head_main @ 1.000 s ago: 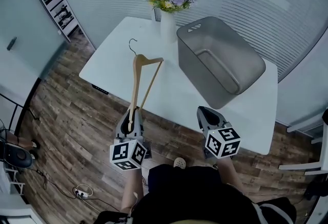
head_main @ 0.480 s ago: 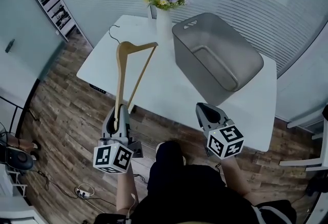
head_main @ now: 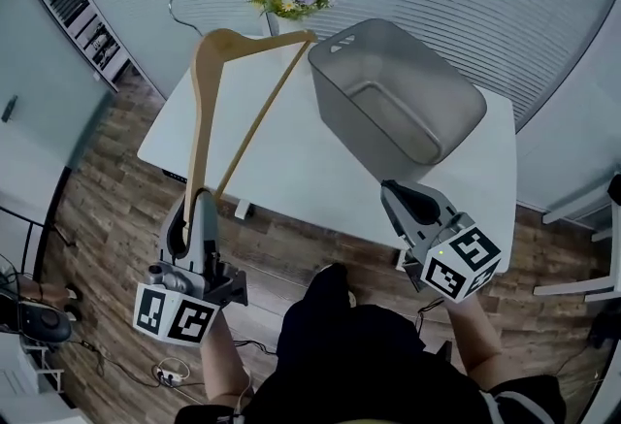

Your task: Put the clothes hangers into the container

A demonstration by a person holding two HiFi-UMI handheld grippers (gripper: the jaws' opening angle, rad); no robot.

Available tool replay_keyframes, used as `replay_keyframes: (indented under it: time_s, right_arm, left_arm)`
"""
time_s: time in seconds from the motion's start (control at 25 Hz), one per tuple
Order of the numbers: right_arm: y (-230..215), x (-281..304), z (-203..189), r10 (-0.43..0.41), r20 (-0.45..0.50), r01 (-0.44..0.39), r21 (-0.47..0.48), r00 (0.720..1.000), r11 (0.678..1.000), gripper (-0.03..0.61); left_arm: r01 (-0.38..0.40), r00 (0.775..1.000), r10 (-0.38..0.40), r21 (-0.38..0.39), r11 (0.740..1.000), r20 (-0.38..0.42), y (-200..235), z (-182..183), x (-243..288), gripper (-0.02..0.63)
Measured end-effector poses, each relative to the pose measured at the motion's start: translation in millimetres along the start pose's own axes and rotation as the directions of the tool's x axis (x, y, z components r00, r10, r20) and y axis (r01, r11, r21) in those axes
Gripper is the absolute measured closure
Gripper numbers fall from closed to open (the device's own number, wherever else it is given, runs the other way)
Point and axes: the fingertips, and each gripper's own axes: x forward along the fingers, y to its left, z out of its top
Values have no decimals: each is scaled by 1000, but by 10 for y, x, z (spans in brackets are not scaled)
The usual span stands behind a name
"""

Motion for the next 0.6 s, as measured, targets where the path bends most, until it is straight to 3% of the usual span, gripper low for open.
replay_keyframes:
  time_s: [0.32,0.6]
  right_arm:
    - [-351,-148,368,-117,44,118,-19,992,993,549]
    - [-734,-173,476,-231,43,231,1,972,973,549]
  left_arm:
    - [163,985,-162,0,987,-58,-146,-30,568,557]
    - [280,946,-279,-19,960,-163,-166,-209,1121,557]
